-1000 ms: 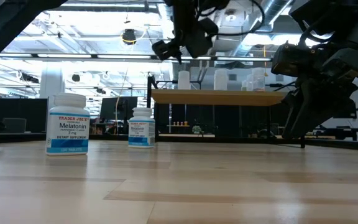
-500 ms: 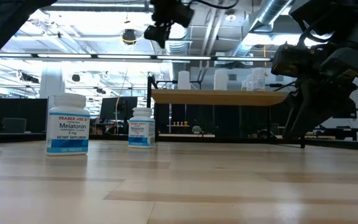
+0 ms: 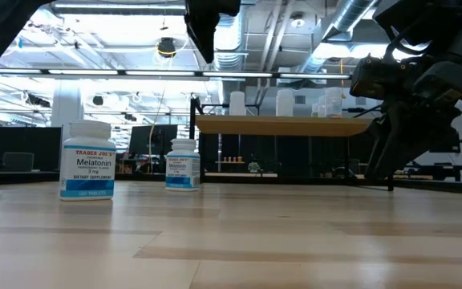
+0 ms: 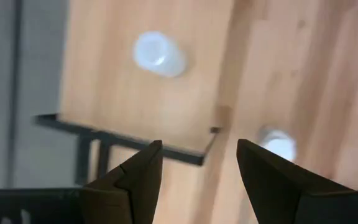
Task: Pick and place medicine bottles onto shelf by color
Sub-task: Put the translucent medicine bottle onto the middle of the shelf
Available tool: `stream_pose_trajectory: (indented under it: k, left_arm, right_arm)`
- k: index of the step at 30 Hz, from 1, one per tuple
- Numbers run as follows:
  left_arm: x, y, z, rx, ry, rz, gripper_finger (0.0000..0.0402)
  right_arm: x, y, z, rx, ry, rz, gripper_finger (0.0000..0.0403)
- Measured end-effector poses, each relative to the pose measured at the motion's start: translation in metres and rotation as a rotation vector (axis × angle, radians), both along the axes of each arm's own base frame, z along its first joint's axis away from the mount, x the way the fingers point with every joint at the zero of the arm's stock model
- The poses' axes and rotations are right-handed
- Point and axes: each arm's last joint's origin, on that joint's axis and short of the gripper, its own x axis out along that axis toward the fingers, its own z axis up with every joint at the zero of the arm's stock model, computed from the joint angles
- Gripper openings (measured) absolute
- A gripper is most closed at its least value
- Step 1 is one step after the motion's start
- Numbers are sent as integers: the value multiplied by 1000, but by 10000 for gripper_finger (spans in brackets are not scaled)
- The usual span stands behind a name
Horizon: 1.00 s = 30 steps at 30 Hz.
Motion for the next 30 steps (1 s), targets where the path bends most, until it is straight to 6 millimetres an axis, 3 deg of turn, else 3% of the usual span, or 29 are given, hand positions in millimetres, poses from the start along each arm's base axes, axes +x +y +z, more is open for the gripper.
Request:
stream_pose_trajectory:
  k: [4, 11, 20, 30]
  left_arm:
    - [5, 6, -7, -47, -32, -5, 194]
    - [15, 25, -38, -6, -15, 46, 194]
    - [28, 30, -65, 14, -44, 17, 194]
    - [39, 43, -68, 88, -162, 12, 194]
  right_arm:
    - [0, 0, 0, 1, 0, -1, 159]
    - [0, 0, 0, 2, -2, -1, 159]
    - [0, 0, 0, 1, 0, -1, 159]
    - [0, 0, 0, 0, 0, 0, 159]
